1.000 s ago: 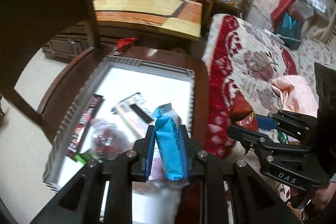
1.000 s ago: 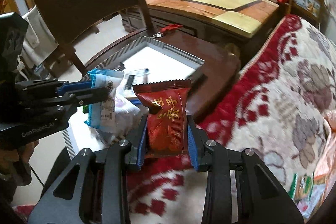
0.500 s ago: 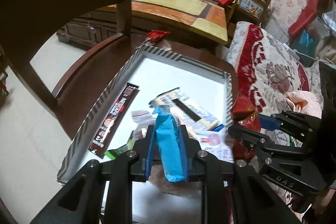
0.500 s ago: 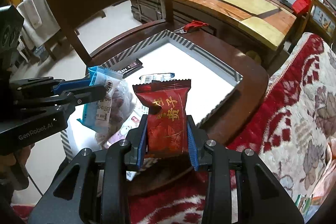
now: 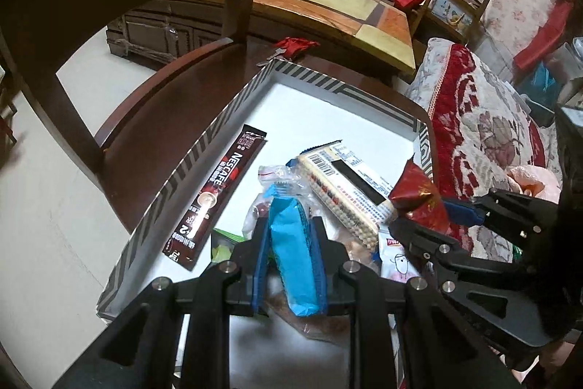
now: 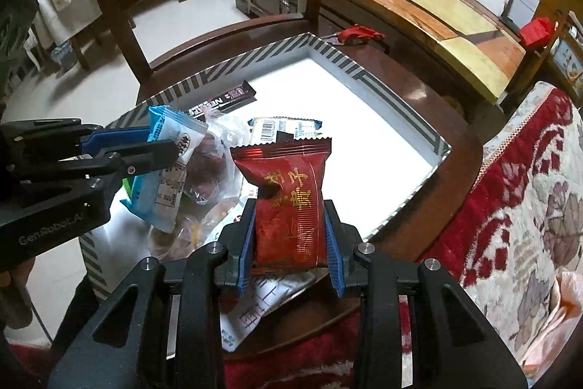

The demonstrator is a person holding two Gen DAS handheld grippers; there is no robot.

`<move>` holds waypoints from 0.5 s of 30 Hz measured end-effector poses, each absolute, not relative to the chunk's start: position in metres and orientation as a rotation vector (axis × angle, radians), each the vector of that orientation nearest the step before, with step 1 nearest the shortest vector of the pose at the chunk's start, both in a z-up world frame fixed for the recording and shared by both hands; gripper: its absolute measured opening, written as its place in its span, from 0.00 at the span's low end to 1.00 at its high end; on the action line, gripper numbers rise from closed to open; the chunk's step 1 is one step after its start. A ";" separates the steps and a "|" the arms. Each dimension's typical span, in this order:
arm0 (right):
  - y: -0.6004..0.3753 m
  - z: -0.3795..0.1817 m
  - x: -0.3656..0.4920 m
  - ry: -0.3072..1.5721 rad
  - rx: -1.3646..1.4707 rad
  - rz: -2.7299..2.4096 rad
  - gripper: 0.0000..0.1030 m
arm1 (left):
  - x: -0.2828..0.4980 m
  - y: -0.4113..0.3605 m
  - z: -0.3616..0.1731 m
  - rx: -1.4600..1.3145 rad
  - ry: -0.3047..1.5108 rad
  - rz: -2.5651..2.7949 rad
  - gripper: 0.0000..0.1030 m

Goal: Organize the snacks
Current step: 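Open both tools to drop the blue packet and red candy packet into the tray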

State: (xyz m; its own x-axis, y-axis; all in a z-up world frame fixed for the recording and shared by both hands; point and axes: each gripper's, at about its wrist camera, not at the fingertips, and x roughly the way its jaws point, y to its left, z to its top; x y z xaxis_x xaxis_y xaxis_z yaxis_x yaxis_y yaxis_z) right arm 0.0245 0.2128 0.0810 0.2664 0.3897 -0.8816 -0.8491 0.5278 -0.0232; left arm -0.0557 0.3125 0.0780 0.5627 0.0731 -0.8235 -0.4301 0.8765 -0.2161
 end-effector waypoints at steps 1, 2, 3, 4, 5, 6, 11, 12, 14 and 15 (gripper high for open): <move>0.213 0.080 0.025 0.972 -0.564 0.898 0.31 | -0.056 0.313 0.078 -0.423 0.931 0.306 0.23; 0.214 0.080 0.025 0.971 -0.564 0.899 0.31 | -0.055 0.313 0.078 -0.424 0.931 0.305 0.23; 0.214 0.080 0.025 0.971 -0.567 0.897 0.31 | -0.054 0.313 0.078 -0.424 0.931 0.304 0.23; 0.215 0.080 0.026 0.971 -0.572 0.895 0.31 | -0.054 0.312 0.078 -0.423 0.931 0.304 0.23; 0.216 0.080 0.025 0.970 -0.578 0.893 0.31 | -0.055 0.312 0.078 -0.423 0.930 0.305 0.23; 0.217 0.080 0.025 0.968 -0.587 0.892 0.31 | -0.055 0.312 0.078 -0.424 0.930 0.305 0.23; 0.220 0.079 0.024 0.959 -0.612 0.884 0.32 | -0.056 0.314 0.078 -0.432 0.929 0.309 0.24; 0.220 0.079 0.024 0.958 -0.613 0.880 0.32 | -0.056 0.314 0.078 -0.433 0.927 0.311 0.24; 0.220 0.079 0.025 0.959 -0.611 0.876 0.32 | -0.056 0.314 0.079 -0.431 0.925 0.315 0.24; 0.220 0.079 0.025 0.959 -0.610 0.874 0.32 | -0.056 0.314 0.079 -0.430 0.925 0.315 0.24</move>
